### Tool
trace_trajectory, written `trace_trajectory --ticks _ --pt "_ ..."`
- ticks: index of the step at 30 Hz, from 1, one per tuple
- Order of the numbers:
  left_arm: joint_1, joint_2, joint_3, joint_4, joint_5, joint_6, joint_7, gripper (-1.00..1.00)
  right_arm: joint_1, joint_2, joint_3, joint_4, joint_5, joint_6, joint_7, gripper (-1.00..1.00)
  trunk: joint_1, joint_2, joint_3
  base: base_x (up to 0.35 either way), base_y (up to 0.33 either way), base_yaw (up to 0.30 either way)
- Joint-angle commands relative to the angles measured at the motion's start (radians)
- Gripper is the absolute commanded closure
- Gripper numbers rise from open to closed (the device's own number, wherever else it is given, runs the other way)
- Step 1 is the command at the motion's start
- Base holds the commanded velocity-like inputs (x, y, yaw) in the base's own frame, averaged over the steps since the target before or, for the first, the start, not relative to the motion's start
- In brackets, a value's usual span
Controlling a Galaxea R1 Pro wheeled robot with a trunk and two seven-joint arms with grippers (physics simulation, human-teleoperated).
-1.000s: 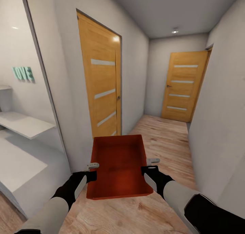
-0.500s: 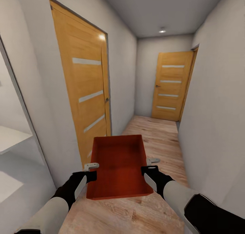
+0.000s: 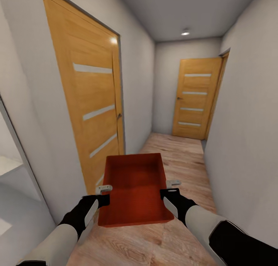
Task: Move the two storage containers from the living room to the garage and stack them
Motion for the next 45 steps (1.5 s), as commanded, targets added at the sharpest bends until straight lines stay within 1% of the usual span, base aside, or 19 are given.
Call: trace_trajectory --ticks 1,25,45 --pt "0.0 0.0 0.013 0.0 -0.016 0.007 0.051 1.0 0.0 0.001 0.005 -0.007 0.005 0.003 -0.002 1.0 0.001 -0.001 0.0 0.326 0.0 -0.131" --pt "0.0 0.0 0.013 0.0 -0.016 0.008 0.051 1.0 0.0 0.002 0.006 -0.007 0.005 0.003 -0.002 1.0 0.001 -0.001 0.0 0.326 0.0 -0.232" --pt "0.0 0.0 0.013 0.0 -0.016 0.009 0.051 1.0 0.0 0.002 0.006 -0.007 0.005 0.003 -0.002 1.0 0.001 -0.001 0.0 0.326 0.002 -0.012"
